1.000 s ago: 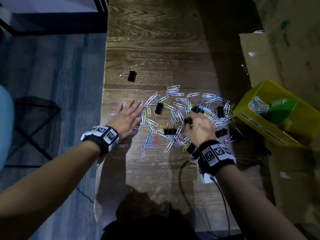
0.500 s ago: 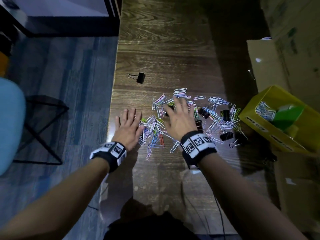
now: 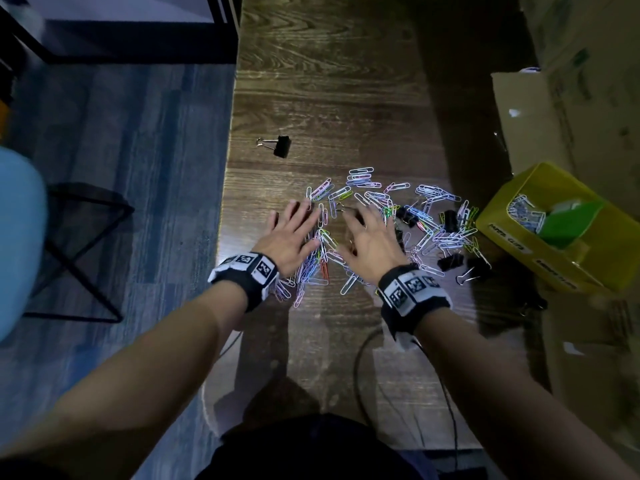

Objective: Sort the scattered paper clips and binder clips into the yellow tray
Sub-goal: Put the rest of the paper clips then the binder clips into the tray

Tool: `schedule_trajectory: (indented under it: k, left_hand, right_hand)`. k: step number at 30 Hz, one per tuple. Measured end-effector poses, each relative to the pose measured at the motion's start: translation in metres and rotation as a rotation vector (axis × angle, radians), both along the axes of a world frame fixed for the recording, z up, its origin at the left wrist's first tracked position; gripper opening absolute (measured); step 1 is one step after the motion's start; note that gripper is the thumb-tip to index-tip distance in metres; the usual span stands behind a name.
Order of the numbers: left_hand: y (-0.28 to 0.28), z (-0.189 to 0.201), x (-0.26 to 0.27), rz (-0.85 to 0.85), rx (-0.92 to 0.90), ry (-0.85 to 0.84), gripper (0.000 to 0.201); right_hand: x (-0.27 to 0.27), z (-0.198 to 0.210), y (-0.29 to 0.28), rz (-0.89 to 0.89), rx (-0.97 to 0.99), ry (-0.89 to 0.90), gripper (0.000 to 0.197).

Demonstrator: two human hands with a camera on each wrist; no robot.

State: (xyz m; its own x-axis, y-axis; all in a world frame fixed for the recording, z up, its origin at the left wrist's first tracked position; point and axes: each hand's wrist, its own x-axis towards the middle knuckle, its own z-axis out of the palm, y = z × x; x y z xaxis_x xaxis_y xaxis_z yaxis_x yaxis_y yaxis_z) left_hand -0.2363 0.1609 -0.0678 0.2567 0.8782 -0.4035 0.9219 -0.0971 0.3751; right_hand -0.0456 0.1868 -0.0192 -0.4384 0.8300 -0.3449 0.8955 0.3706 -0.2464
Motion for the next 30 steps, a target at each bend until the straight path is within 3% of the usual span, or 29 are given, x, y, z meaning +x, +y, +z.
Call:
schedule_trajectory:
  k: [3, 7, 12, 16, 19, 24, 27, 30]
  left_hand:
    - [-0.008, -0.003, -0.002, -0.128, -0.048, 0.069, 0.059]
    - [-0.048, -0.003, 0.003, -0.123, -0.039, 0.031, 0.060]
    - [-0.100, -0.001, 0.021, -0.155, -0.056, -0.017, 0.062]
    - [-0.120, 0.001, 0.009, 0.048, 0.068, -0.216, 0.060]
    - [-0.128, 0.003, -0.001, 0.233, 0.059, -0.180, 0.069]
    - [-0.145, -0.001, 0.020, 0.142, -0.041, -0.041, 0.080]
    - [-0.145, -0.006, 0.019, 0.186, -0.014, -0.221, 0.081]
    - [-0.135, 0.001, -0.001, 0.263, 0.134, -0.329, 0.066]
  right_hand:
    - [0.004, -0.006, -0.022, 0.151, -0.039, -0.060, 0.061]
    - [0.017, -0.015, -0.030, 0.062, -0.034, -0.056, 0.054]
    - [0.024, -0.010, -0.036, 0.033, 0.001, -0.024, 0.059]
    - [0.009, -0.006, -0.061, 0.234, 0.082, 0.127, 0.063]
    - [-0.005, -0.011, -0.087, 0.363, -0.056, 0.069, 0.074]
    - [-0.004, -0.021, -0.118, 0.353, -0.130, 0.033, 0.076]
    - [0.004, -0.019, -0.119, 0.316, -0.130, 0.091, 0.073]
    - [0.007, -0.015, -0.111, 0.243, -0.091, 0.120, 0.079]
